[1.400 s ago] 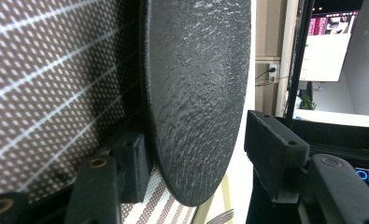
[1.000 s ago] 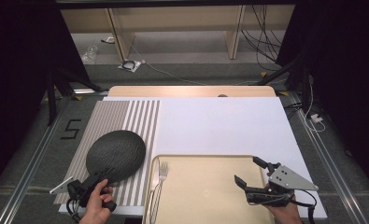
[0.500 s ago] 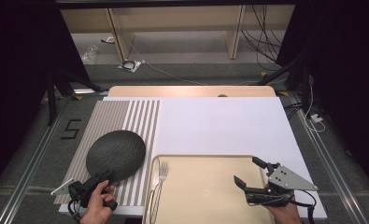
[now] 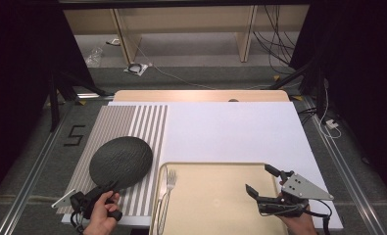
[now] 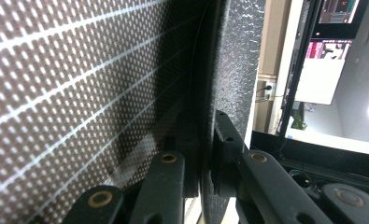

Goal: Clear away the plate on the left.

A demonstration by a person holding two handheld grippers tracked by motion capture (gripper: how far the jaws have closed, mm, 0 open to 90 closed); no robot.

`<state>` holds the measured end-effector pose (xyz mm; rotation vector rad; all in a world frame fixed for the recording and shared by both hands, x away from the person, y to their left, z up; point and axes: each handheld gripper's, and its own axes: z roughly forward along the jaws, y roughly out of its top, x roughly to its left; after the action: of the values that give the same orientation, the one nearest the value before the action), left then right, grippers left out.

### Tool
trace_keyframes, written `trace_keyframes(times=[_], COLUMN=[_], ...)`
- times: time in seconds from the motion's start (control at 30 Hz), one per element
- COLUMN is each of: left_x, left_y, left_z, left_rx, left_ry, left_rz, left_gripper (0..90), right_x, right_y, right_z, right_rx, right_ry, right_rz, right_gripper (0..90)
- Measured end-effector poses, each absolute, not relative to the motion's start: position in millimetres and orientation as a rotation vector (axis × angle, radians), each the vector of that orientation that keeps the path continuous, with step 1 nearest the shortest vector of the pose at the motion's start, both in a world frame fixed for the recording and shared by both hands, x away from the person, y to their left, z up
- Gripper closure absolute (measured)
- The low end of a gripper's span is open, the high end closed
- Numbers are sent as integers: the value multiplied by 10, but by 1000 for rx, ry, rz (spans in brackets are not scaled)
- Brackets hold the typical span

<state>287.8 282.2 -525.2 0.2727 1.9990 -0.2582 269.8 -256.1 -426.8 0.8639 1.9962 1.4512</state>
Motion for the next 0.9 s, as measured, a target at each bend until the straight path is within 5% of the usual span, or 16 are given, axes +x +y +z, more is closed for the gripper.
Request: trace_keyframes(times=[0.9], left_x=[2860], left_y=[2815], left_z=[-5224], left_rx=[281], left_ry=[1978], left_rz=[-300], left_gripper=[843], right_x=[2701], right_y=[-2570], right_z=[-4267], right_rx=[860], right_ry=[1994], right_rz=[1464], right_gripper=[150])
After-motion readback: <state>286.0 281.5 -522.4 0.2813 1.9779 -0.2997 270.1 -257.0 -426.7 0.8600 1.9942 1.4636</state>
